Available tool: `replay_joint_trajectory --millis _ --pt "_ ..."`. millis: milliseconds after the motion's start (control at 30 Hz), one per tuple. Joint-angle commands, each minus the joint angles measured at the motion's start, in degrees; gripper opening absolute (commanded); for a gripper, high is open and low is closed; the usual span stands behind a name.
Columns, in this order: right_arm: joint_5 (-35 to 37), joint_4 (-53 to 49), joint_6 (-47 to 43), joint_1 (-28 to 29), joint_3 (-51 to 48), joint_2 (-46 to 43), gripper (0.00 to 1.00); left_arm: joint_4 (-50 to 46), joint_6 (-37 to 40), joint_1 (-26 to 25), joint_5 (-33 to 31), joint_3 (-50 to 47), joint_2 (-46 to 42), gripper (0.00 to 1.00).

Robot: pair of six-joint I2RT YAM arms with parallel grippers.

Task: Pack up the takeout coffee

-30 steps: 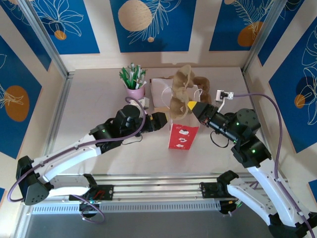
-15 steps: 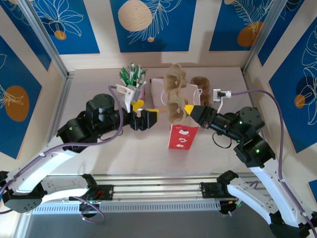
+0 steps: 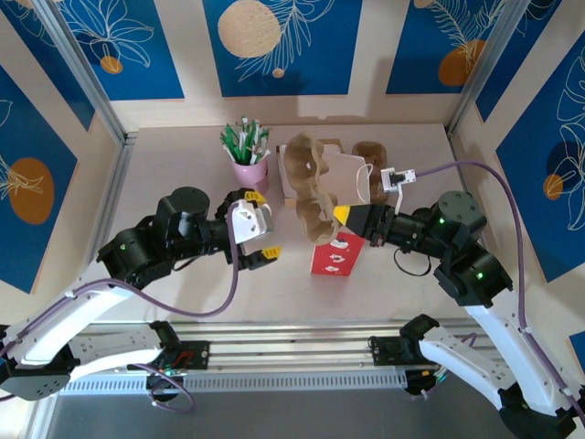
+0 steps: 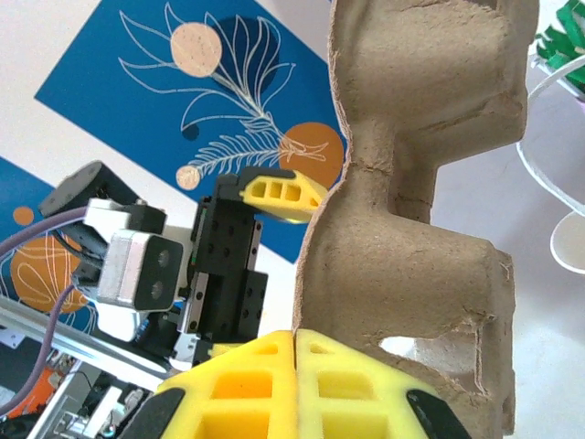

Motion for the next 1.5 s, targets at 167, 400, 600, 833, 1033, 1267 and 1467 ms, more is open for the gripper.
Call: replay_joint_trajectory --millis 167,400,600,833,1033,1267,1467 --pt "-2.63 -1.26 -4.39 2.62 2.65 0.34 0.0 2.16 11.76 -2.33 1.69 3.41 4.24 0.91" --pt "-1.42 -2.52 -7.77 6.19 3.67 0.89 0.0 10.47 10.74 -2.43 0.5 2.71 4.25 0.91" --pt "0.39 -3.51 -9.52 7.45 3.67 1.02 0.0 15.26 9.21 -2.43 -1.42 2.92 3.13 0.9" --pt "0.24 -2.61 -10.53 9.11 3.94 1.29 0.0 11.18 7.92 -2.43 -1.53 4.41 6.7 0.83" --pt "1.05 -2.36 -11.61 11.29 3.71 1.54 0.0 11.76 7.33 -2.43 -1.91 5.22 8.23 0.77" --pt "3.05 -2.36 -12.91 13.37 3.59 1.64 0.0 11.44 7.42 -2.43 -3.14 6.53 9.07 0.73" --pt "4.4 -2.36 -13.57 14.34 3.23 1.55 0.0 12.47 6.83 -2.43 -3.88 6.01 8.65 0.65"
